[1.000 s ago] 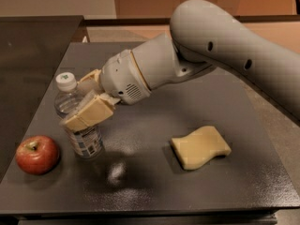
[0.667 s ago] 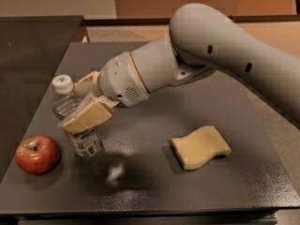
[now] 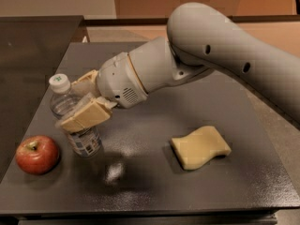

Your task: Move blue plastic bottle near apple

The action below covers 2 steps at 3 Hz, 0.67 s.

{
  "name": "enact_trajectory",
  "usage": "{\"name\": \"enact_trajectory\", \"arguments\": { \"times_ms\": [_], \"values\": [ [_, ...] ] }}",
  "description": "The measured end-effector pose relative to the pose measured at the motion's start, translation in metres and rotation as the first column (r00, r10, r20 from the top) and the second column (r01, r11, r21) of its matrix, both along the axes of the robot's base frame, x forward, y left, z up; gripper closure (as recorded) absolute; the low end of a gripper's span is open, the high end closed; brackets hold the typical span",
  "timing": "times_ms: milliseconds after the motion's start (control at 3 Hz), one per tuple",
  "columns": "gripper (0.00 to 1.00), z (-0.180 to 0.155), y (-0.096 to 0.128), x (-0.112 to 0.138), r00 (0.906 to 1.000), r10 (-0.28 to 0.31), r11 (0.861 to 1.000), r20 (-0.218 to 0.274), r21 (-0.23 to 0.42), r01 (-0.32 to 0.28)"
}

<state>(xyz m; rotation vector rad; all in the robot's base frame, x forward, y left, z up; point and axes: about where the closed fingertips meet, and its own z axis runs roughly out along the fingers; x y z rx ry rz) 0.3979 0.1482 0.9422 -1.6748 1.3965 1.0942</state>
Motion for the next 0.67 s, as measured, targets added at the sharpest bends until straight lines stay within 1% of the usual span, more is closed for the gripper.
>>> {"name": "enact_trajectory", "arguments": {
  "times_ms": [333,667],
  "values": [
    [0.00,0.0010,0.0017,-0.0019,1.0000,0.004,1.000,0.003,-0.002,-0.004],
    [0.00,0.0010,0.0017,-0.0020,1.0000,0.004,1.000,0.003,-0.002,-0.004]
  ]
}}
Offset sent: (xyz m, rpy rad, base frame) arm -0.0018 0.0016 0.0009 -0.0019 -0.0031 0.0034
